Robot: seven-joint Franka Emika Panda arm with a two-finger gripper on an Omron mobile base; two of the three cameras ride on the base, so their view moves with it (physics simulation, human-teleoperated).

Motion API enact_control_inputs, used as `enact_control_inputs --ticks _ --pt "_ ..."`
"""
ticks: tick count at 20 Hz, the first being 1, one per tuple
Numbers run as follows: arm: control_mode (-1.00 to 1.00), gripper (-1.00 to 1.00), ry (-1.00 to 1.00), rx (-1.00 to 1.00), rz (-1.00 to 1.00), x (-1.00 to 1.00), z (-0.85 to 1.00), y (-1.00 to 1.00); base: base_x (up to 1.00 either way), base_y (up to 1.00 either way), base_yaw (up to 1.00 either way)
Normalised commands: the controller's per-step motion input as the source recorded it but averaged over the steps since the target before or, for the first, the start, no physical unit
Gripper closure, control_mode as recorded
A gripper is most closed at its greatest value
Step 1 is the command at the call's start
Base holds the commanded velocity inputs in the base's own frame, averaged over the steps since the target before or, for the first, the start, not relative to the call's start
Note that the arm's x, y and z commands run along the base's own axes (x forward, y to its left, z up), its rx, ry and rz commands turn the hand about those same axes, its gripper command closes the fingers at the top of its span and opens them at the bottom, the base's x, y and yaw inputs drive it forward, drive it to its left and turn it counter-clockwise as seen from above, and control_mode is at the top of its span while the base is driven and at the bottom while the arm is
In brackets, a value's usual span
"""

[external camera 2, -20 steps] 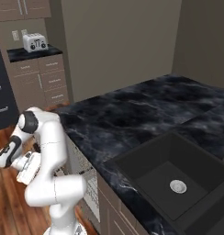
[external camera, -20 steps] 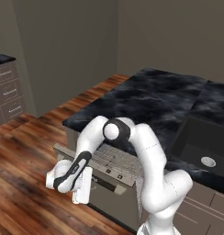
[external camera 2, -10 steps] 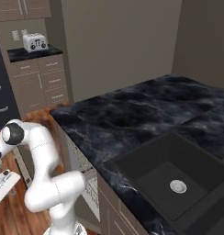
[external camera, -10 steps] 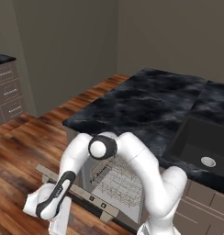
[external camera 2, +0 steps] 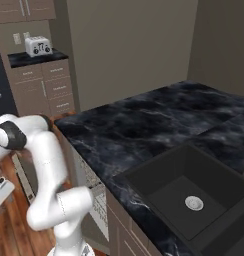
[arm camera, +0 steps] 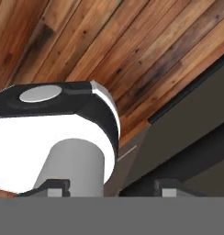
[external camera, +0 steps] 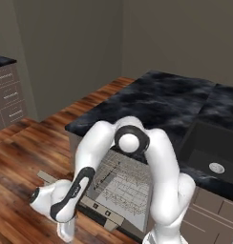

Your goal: Open the dishwasher door and pull out the top rack.

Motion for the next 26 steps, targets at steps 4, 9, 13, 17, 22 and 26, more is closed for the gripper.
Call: enact_control_inputs --ticks 4,9,13,17,22,26 --pt "-1.00 -1.00 0.01 0.26 0.26 -0.38 1.00 -0.72 0.00 0.00 0.00" --pt "-1.00 -1.00 0.27 0.28 0.31 -0.01 1.00 -0.52 0.00 0.00 0.00" --pt "-1.00 -1.00 0.45 0.26 0.27 0.13 1.00 -0.36 0.00 0.00 0.00" --pt "-1.00 -1.00 0.58 0.24 0.10 0.09 1.00 -0.45 0.00 0.00 0.00" --pt "-1.00 -1.00 0.72 0.25 0.03 0.00 0.83 -0.42 0.00 0.00 0.00" --pt "-1.00 -1.00 0.62 0.03 0.07 0.00 0.58 -0.24 0.00 0.00 0.00"
